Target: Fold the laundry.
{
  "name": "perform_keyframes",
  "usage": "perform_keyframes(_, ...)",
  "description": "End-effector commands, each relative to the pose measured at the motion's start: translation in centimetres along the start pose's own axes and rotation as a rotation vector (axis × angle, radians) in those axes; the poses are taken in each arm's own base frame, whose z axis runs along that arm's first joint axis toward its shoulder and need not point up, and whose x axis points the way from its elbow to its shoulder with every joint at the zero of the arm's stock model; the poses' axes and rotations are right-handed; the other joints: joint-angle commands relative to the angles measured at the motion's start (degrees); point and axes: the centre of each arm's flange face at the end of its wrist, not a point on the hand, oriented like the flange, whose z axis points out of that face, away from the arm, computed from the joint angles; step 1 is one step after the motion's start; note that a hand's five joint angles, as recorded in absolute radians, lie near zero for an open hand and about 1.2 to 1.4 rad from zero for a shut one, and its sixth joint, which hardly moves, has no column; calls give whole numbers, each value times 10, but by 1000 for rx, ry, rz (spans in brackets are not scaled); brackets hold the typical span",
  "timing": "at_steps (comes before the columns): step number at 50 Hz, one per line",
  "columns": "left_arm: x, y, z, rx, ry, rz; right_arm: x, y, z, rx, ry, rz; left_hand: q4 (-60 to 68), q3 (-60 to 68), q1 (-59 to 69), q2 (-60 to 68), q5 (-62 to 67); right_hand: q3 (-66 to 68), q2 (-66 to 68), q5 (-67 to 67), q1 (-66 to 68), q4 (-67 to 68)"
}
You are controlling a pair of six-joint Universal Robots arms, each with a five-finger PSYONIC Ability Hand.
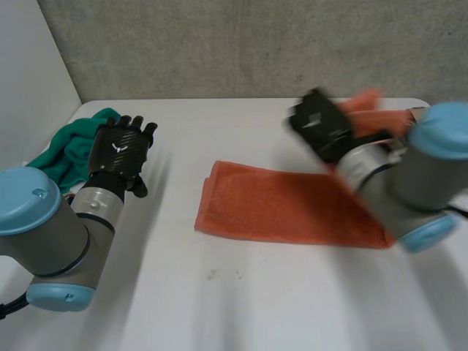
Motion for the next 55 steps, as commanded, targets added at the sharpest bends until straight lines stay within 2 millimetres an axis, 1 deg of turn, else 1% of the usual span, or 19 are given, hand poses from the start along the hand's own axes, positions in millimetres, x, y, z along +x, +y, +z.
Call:
perform_keyframes(1,1,3,-2,-11,5,1,-107,-62,10,233,-228,35,-17,-22,-11,-18,-26,121,123,138,234,117)
perform_keyframes(5,3,4,-3,-13,11,1,-150,-65,3,255,-327,57,-17,-22,-11,-18,-26,121,123,138,234,117)
perform_keyframes(7,4,4,-3,-13,16,1,-159,-65,1,242,-340,59,-17,-22,-11,-18,-26,121,123,138,234,117)
perform_keyframes(8,5,4,-3,-14,18,1,-161,-66,0,240,-345,57,-17,-22,-11,-18,-26,46,49,63,159,42)
perform_keyframes(9,6,4,-4,-13,21,1,-159,-66,0,233,-340,62,-17,-22,-11,-18,-26,-381,-378,-364,-268,-385)
perform_keyframes(10,6,3,-4,-9,23,1,-155,-65,1,224,-331,65,-17,-22,-11,-18,-26,-579,-577,-562,-466,-583)
perform_keyframes(12,6,0,-2,2,21,0,-146,-68,1,211,-305,75,-17,-22,-11,-18,-26,-579,-577,-562,-466,-583)
perform_keyframes(16,12,-13,-1,48,33,-3,-102,-70,3,134,-198,204,-17,-22,-11,-18,-26,-579,-577,-562,-466,-583)
perform_keyframes(17,14,-17,-1,62,39,-5,-79,-61,3,82,-139,319,-17,-22,-11,-18,-26,-579,-577,-562,-466,-583)
perform_keyframes(20,27,-36,-1,121,68,-18,-36,-55,-4,41,-45,532,-17,-22,-11,-18,-26,-579,-577,-562,-466,-583)
perform_keyframes(24,42,-56,-1,183,106,-49,-14,-40,-21,-40,-15,765,-17,-22,-11,-18,-26,-579,-577,-562,-466,-583)
perform_keyframes(29,66,-58,3,191,163,-94,-12,3,-44,-239,-17,885,-17,-22,-11,-18,-26,-579,-577,-562,-466,-583)
perform_keyframes(34,102,-41,12,160,237,-92,-21,39,-64,-403,-36,886,-16,-22,-11,-17,-26,-579,-577,-562,-466,-583)
perform_keyframes(42,119,-10,22,35,279,-68,-57,78,-72,-545,-91,819,-15,-20,-9,-16,-24,-550,-547,-533,-437,-554)
perform_keyframes(46,120,-3,15,-12,296,-58,-57,100,-74,-630,-54,729,-15,-20,-9,-16,-24,-268,-266,-251,-155,-272)
perform_keyframes(47,120,-2,13,-19,299,-57,-51,110,-74,-651,-29,686,-15,-20,-9,-16,-24,-32,-30,-15,80,-36)
perform_keyframes(48,120,-1,11,-26,301,-57,-46,114,-74,-659,-15,661,-15,-20,-9,-16,-24,96,99,114,209,92)
perform_keyframes(52,117,6,4,-60,305,-50,-27,124,-73,-656,8,497,-15,-20,-9,-16,-24,121,123,138,234,117)
perform_keyframes(55,106,1,0,-71,294,-50,-15,116,-66,-607,5,338,-15,-20,-9,-16,-24,121,123,138,234,117)
